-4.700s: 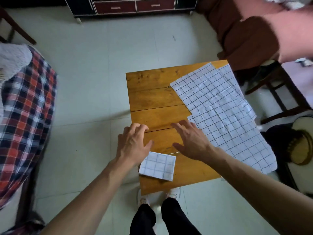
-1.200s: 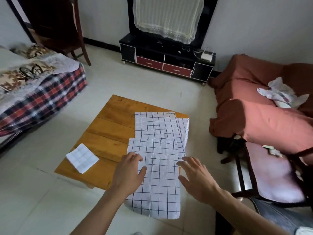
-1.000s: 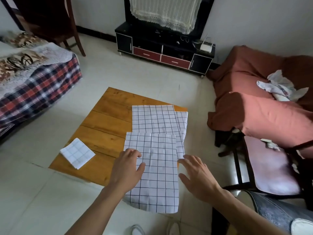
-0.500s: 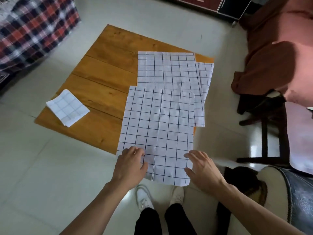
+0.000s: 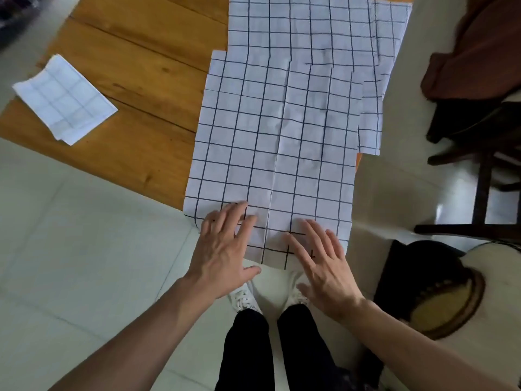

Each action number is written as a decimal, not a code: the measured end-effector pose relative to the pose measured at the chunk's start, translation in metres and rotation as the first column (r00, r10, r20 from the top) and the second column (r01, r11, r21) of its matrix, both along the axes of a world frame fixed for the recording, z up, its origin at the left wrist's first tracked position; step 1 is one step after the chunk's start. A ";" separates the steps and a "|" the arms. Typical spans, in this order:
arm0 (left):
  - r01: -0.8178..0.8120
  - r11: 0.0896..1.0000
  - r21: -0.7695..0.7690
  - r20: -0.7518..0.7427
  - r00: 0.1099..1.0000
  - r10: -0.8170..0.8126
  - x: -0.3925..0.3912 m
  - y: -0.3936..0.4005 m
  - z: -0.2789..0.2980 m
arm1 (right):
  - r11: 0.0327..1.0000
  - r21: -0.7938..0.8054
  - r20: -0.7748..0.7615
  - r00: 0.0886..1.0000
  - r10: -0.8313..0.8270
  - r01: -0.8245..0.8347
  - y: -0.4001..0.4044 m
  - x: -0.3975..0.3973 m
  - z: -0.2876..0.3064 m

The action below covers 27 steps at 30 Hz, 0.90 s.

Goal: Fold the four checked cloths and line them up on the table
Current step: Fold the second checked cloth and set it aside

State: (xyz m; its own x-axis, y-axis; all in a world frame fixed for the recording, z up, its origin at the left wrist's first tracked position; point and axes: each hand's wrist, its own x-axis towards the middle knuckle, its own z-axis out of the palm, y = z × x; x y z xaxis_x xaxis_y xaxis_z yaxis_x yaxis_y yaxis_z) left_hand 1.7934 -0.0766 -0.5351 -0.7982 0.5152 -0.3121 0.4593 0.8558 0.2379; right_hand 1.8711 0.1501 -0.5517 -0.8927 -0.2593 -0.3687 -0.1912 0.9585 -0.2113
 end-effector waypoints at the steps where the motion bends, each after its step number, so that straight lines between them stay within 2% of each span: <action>1: 0.001 1.000 -0.009 -0.001 1.000 -0.001 0.000 0.001 -0.002 | 1.000 -0.004 -0.041 0.999 -0.029 0.028 -0.001 -0.001 -0.002; 5: -0.009 0.999 -0.032 -0.019 1.000 0.008 0.000 0.005 -0.007 | 0.989 -0.091 -0.112 0.986 -0.125 0.116 0.008 -0.011 -0.005; 11: 0.024 0.996 -0.089 -0.029 0.999 -0.027 0.003 0.010 -0.011 | 0.957 -0.280 -0.165 0.979 -0.122 0.072 0.015 -0.003 0.005; 15: 0.007 1.000 0.019 -0.092 0.996 -0.005 0.001 0.011 -0.008 | 0.931 -0.331 -0.246 0.939 -0.241 0.152 0.018 -0.002 0.004; 21: 0.034 0.990 0.136 -0.158 0.987 -0.012 -0.004 0.012 0.006 | 0.865 -0.424 -0.238 0.888 -0.393 0.270 0.016 -0.026 0.023; 25: 0.039 0.959 0.280 -0.332 0.941 0.058 -0.008 0.004 0.020 | 0.831 -0.468 -0.262 0.851 -0.456 0.301 0.019 -0.041 0.045; 27: 0.034 0.952 0.303 -0.372 0.924 0.086 -0.013 -0.004 0.031 | 0.820 -0.490 -0.270 0.842 -0.467 0.297 0.023 -0.047 0.055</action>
State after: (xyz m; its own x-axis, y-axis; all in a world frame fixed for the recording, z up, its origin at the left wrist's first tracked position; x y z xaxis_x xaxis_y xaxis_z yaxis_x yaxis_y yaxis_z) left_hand 1.7809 -0.0811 -0.5041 -0.8392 0.5134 0.1794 0.5437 0.7848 0.2975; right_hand 1.8241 0.1727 -0.4970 -0.9947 0.0815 0.0629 0.0284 0.8046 -0.5931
